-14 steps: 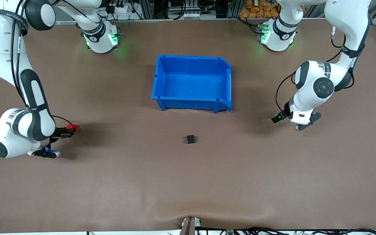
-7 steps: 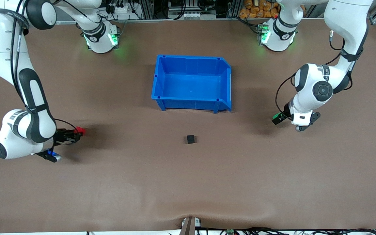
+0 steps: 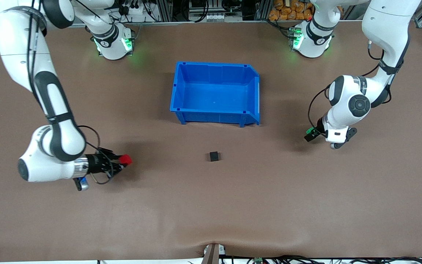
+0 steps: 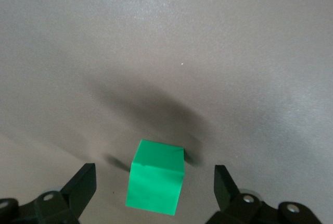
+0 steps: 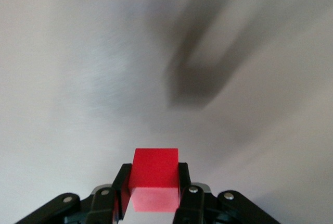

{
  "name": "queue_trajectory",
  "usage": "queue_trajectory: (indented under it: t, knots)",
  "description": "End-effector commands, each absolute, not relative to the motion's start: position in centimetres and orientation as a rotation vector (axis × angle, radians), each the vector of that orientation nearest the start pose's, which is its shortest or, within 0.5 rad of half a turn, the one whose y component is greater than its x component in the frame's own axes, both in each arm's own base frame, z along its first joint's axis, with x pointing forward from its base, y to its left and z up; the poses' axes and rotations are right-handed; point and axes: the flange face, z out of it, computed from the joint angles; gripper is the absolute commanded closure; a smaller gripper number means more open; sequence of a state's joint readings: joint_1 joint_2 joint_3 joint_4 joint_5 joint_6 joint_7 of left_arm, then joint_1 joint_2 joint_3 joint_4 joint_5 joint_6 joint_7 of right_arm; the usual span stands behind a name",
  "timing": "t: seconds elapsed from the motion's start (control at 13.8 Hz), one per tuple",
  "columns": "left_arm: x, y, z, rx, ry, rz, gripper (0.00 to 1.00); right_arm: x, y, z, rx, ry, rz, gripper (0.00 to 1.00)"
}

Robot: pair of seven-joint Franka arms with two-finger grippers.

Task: Attach green and red cubes to black cube
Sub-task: 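Carry the red cube with the right gripper beside the black cube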

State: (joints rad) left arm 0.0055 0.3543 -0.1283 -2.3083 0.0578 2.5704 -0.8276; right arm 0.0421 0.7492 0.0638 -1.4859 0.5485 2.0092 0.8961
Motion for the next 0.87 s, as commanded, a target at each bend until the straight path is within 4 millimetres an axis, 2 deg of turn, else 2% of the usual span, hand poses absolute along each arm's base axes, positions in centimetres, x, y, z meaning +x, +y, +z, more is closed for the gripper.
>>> queue_trajectory:
  t: [0.0, 0.22, 0.29, 0.51, 0.65, 0.79]
  knots:
    - [51.5, -6.5, 18.3, -2.934, -1.025, 0.115, 0.0, 69.4, 15.7, 22.1, -2.167, 1.678, 0.533, 1.0]
    - [51.6, -6.5, 17.8, -2.933, -1.025, 0.124, 0.0, 69.5, 22.7, 22.2, -1.984, 1.876, 0.47, 1.0]
    - [51.5, -6.5, 17.5, -2.931, -1.024, 0.131, 0.04, 69.4, 24.4, 22.1, -1.936, 1.92, 0.458, 1.0]
    - [51.8, -6.6, 17.7, -2.935, -1.024, 0.123, 0.05, 68.3, 28.1, 21.5, -1.931, 1.932, 0.462, 1.0]
    - [52.1, -5.3, 17.8, -2.924, -1.063, 0.119, 0.04, 67.4, 30.1, 20.8, -1.94, 1.94, 0.482, 1.0]
    - [52.2, -5.3, 17.8, -2.926, -1.059, 0.117, 0.05, 67.4, 32.5, 19.9, -1.907, 1.952, 0.458, 1.0]
